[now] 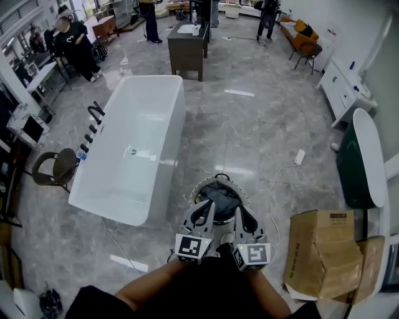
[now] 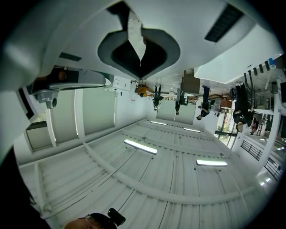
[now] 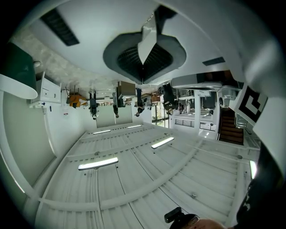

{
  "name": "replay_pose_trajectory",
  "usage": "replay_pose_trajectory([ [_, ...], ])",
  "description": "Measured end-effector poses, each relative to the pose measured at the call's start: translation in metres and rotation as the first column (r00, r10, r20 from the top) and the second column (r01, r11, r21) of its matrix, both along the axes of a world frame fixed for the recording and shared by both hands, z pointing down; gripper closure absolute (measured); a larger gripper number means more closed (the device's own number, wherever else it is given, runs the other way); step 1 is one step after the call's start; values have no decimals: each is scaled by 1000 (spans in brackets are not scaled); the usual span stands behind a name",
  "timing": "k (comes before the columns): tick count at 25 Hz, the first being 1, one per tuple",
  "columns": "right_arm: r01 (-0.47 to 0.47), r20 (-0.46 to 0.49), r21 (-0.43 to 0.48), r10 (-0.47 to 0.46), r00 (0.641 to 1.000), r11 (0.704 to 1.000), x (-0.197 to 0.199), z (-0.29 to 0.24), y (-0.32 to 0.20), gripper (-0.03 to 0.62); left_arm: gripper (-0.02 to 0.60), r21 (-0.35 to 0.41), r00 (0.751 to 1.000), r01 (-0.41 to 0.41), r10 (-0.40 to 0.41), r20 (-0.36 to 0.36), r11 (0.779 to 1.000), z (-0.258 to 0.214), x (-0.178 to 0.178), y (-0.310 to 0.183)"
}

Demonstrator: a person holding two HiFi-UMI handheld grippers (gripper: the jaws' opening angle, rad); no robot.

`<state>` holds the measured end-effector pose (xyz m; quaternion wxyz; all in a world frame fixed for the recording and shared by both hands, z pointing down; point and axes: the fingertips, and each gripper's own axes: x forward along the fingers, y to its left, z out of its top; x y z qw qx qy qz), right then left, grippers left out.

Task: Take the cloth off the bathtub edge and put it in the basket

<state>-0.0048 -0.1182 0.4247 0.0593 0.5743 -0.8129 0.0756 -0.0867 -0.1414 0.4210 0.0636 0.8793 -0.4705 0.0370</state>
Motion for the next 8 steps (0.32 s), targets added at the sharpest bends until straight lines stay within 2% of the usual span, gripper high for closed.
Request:
replay_pose_trajectory([
  [4,5,2,16,-5,1000,1000,-3,5,3,563,566,0,1000,-2,2,-20,1000,16,-2,5],
  [8,-11,-1,22,11,1000,1000,1,-3,0,563,566,30,1000,-3,3,5,1000,11,2,2],
])
